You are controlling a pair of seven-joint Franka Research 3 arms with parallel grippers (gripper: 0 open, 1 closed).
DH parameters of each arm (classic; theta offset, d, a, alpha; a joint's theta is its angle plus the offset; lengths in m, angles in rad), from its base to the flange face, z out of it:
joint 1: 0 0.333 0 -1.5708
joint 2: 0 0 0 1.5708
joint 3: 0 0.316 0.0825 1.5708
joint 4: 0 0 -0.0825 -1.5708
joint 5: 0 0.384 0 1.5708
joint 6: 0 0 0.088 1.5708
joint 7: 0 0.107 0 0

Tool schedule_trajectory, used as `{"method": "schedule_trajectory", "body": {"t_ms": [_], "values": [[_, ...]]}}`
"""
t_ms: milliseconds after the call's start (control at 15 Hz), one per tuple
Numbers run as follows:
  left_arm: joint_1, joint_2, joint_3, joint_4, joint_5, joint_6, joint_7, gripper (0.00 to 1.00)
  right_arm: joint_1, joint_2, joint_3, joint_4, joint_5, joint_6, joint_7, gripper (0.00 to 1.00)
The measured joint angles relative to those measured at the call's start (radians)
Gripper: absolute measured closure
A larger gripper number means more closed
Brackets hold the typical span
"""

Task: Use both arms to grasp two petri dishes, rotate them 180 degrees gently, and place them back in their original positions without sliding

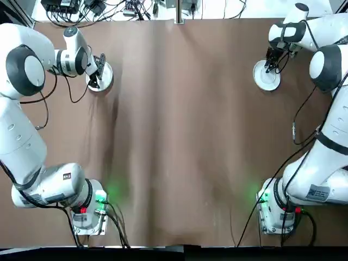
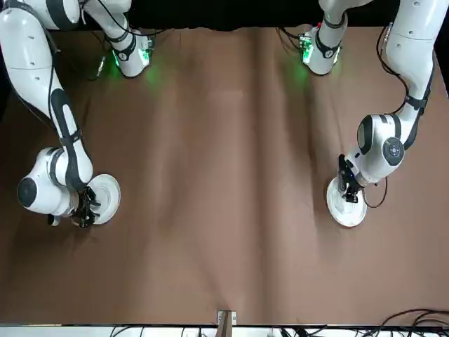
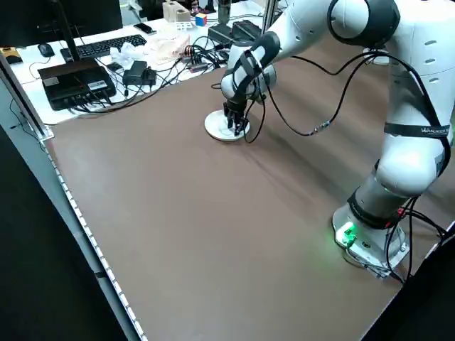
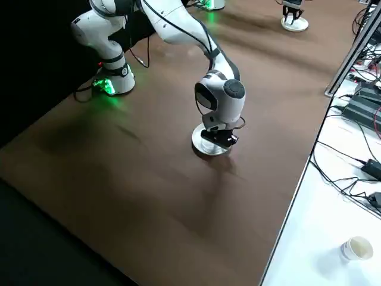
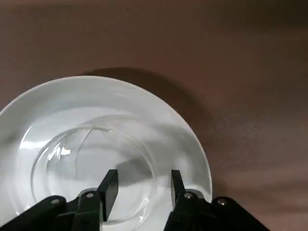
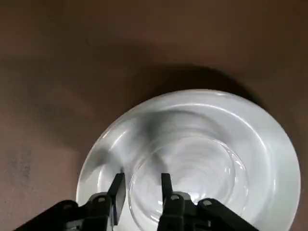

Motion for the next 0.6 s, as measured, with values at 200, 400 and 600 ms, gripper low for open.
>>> {"method": "schedule_trajectory", "body": {"t_ms": [200,400,600], "values": [[0.0,0.0,0.0,-0.002,0.0,0.004,0.0,0.48,0.001,0.003,0.001,0.0,0.0,0.006,0.0,0.67],[0.002,0.0,0.0,-0.003,0.0,0.004,0.0,0.62,0.003,0.003,0.002,0.0,-0.001,0.008,-0.002,0.87],[0.004,0.0,0.0,-0.003,0.0,0.006,0.0,0.75,0.004,0.003,0.004,0.004,-0.003,0.01,-0.005,0.95]]}}
